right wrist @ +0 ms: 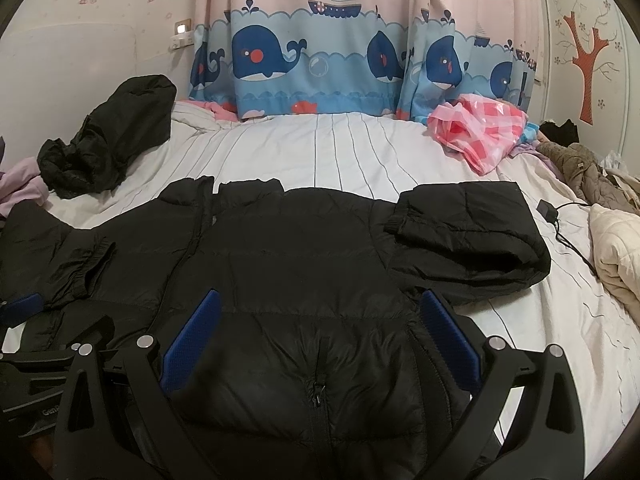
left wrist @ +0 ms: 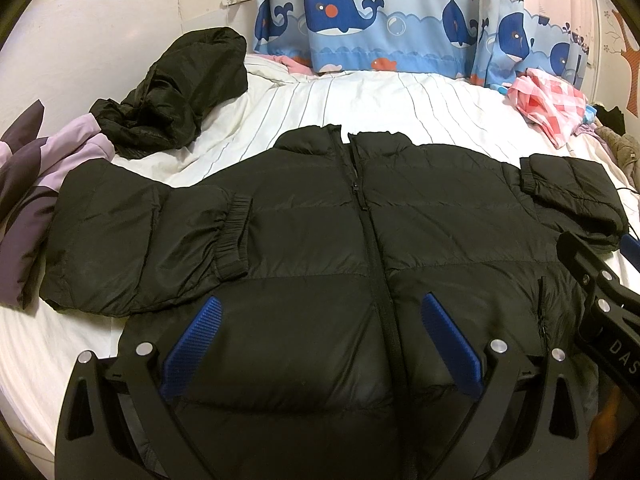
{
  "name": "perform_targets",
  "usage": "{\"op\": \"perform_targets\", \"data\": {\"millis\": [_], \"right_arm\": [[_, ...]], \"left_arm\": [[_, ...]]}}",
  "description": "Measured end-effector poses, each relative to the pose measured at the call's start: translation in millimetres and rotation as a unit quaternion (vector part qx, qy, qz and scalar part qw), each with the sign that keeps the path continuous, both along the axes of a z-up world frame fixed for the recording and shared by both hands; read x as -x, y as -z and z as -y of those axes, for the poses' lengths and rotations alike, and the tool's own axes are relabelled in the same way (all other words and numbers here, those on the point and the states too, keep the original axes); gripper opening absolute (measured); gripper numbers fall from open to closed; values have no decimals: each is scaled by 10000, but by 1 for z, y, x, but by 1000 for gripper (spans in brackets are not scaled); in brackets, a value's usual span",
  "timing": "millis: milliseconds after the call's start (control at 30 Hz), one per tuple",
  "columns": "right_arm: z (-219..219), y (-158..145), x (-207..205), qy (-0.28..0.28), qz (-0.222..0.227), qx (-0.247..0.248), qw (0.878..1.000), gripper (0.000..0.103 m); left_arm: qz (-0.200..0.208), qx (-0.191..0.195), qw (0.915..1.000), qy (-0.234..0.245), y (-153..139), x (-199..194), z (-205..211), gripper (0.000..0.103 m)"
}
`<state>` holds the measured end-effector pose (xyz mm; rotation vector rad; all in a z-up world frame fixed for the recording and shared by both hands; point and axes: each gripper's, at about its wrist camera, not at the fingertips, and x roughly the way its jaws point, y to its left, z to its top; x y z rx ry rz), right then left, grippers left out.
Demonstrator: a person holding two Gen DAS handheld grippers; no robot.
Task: Fold large clothes
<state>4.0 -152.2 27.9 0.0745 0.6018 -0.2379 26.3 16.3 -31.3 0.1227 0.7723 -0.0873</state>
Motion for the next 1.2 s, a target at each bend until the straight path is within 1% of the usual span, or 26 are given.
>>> {"op": "perform_targets", "data": {"millis": [1200], "right_arm": [[-5, 1, 0, -2, -18, 0, 10000, 96]], "left_arm": [[-47, -39, 10000, 45, 7, 3, 8, 96]]}}
